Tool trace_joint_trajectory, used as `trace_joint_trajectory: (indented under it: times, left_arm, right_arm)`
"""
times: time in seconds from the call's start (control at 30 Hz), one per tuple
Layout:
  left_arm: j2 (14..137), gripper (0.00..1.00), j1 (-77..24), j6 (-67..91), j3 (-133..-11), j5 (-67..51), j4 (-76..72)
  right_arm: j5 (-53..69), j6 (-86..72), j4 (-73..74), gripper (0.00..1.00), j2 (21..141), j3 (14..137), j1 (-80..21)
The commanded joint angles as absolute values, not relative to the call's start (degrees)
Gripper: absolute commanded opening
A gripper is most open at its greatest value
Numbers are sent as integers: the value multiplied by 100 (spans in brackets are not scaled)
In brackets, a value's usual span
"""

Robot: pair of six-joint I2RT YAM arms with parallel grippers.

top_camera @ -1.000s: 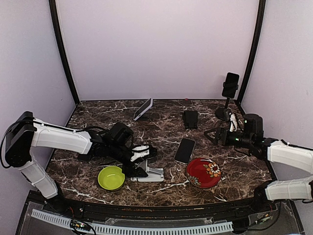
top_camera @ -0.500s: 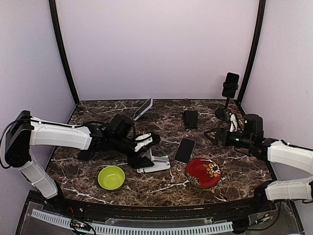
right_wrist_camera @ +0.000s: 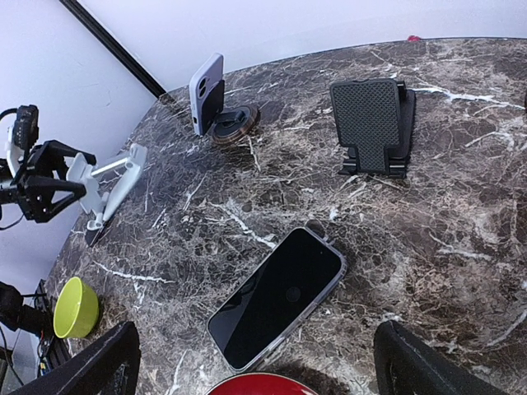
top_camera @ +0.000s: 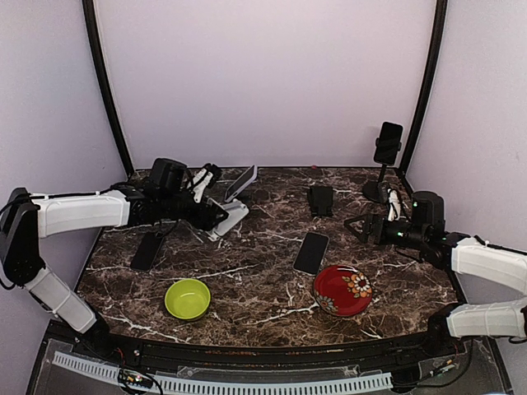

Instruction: Remove the phone from the phone stand

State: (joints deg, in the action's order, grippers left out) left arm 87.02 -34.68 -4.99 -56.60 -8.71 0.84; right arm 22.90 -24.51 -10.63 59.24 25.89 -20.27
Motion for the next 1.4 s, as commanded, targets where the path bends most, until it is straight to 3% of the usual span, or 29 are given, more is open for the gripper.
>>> trace_joint_trajectory:
  times: [0.0, 0.2, 0.43, 0.77, 1.37]
  left_arm:
    - [8282, 41, -3003, 241, -5696, -414, -134]
    - [8205, 34, -2391, 742, -5781, 335, 230]
    - [8299, 34, -1866, 1151, -5843, 922, 341]
    - [8889, 35, -1114, 1196, -6454, 754, 761]
    - [10250, 36, -610, 905, -6989, 787, 585]
  right_arm:
    - [2274, -2453, -1206, 99, 5853, 2610, -2048]
    - [2267, -2450, -1184, 99, 5820, 2587, -2048]
    - [2264, -2470, -1182, 99, 5805, 2561, -2050]
    - [2229, -2461, -1111, 99, 5740, 2534, -2055]
    - [2207, -2479, -1026, 99, 5663, 2509, -2055]
